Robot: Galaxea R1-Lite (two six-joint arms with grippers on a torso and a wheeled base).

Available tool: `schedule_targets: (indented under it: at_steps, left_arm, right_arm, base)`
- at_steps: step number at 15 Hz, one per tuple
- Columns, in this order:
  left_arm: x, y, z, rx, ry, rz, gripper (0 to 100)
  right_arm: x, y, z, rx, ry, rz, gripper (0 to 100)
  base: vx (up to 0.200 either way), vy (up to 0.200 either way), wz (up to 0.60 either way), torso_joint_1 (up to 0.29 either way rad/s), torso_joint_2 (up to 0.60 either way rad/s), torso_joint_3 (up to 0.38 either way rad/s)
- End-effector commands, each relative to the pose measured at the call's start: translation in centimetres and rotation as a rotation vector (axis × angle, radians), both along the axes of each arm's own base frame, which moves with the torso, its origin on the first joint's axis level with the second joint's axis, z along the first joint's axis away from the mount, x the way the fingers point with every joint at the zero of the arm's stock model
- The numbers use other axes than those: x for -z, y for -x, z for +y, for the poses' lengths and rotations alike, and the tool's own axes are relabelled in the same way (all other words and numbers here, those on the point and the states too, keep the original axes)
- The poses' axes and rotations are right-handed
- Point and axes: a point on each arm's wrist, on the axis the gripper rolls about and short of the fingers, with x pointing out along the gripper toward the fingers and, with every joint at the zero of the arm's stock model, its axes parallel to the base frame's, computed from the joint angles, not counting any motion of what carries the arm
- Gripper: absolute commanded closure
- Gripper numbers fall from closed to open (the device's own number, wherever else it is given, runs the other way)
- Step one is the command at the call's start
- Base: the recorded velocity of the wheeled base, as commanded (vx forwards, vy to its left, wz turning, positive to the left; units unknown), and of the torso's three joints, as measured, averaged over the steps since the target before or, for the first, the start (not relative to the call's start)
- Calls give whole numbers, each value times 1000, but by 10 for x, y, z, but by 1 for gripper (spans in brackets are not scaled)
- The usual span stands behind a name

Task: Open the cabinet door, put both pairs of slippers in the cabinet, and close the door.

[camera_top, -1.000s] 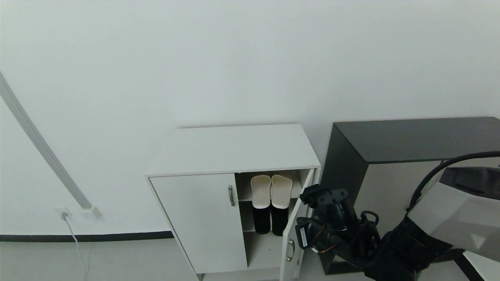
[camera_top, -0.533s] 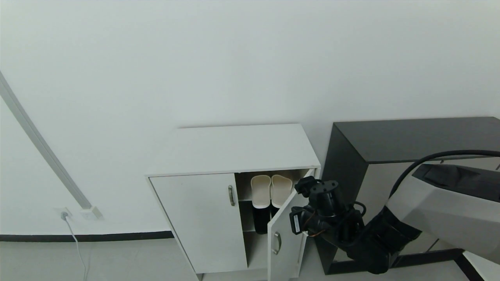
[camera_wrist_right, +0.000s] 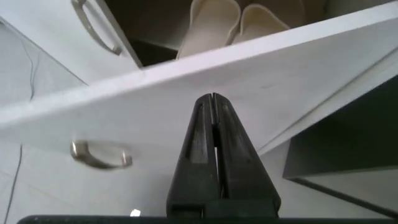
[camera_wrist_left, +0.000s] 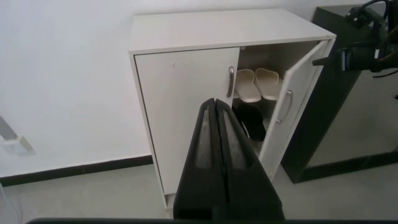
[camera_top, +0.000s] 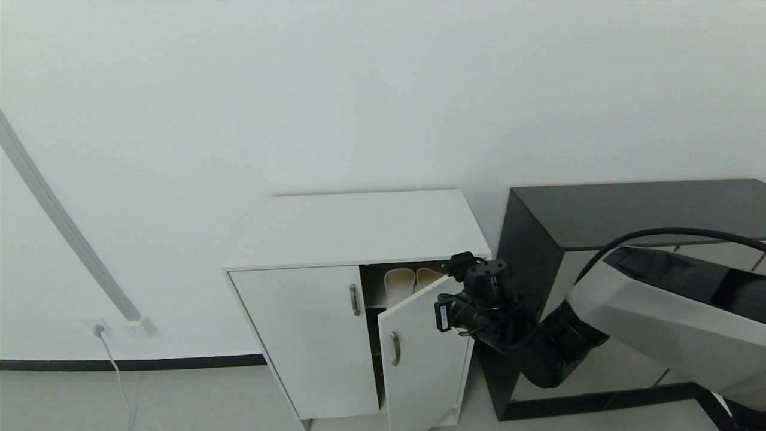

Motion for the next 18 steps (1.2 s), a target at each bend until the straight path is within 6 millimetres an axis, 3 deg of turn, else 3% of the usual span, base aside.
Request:
schedule_targets:
  at_steps: [1,9,18]
  left_arm:
    - [0,0,0,-1,1,1,100]
    - [0,0,0,-1,-1,1,100]
    - [0,0,0,-1,1,1,100]
  right_arm:
    - [8,-8,2,8,0,1,100]
    - [27,-36,17,21,-21,-30,100]
    - [25,-56,16,48,-35,-56,100]
  base:
    - [0,0,0,0,0,0]
    - [0,0,0,0,0,0]
    - [0,0,0,0,0,0]
